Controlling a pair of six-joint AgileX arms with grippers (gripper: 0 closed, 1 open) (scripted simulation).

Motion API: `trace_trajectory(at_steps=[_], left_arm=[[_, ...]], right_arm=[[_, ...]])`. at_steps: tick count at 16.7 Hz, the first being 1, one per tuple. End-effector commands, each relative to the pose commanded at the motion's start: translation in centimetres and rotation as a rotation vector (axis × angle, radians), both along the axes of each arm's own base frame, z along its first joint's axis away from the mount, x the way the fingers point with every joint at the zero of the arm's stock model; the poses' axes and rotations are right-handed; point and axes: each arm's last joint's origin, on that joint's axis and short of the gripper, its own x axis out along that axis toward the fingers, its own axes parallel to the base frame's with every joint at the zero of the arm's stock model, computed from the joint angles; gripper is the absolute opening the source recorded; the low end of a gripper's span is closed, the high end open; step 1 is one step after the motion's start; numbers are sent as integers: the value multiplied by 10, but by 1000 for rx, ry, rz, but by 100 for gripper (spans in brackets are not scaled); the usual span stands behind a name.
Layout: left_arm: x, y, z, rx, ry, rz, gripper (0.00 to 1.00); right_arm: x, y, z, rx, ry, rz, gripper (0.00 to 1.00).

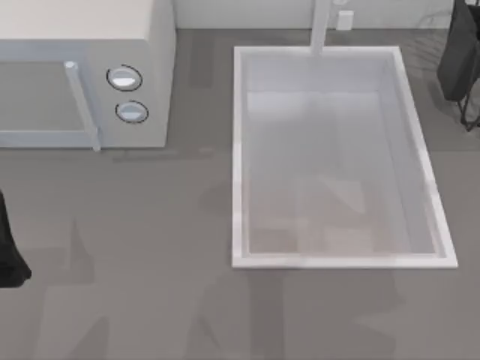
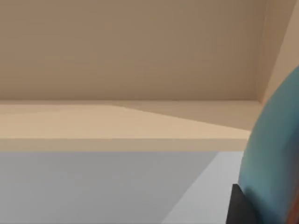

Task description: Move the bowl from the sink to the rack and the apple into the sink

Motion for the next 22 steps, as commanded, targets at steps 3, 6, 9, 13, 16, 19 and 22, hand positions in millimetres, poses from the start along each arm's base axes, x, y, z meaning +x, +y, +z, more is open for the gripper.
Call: trace_trajectory(at_steps=[3,6,9,13,16,19,22], left_arm=[[0,0,0,0,0,0,100],[0,0,0,0,0,0,100],[0,0,0,0,0,0,100],[0,0,0,0,0,0,100],[0,0,0,0,0,0,100],[0,0,0,0,0,0,100],[0,0,0,0,0,0,100]], right_arm=[[22,2,-50,-3,-14,2,0],[31,9,-94,-1,-8,6,0],[33,14,-118,5,9,9,0],[33,15,-119,5,10,9,0],[33,15,-119,5,10,9,23],[33,15,-119,5,10,9,45],[33,15,-119,5,10,9,68]])
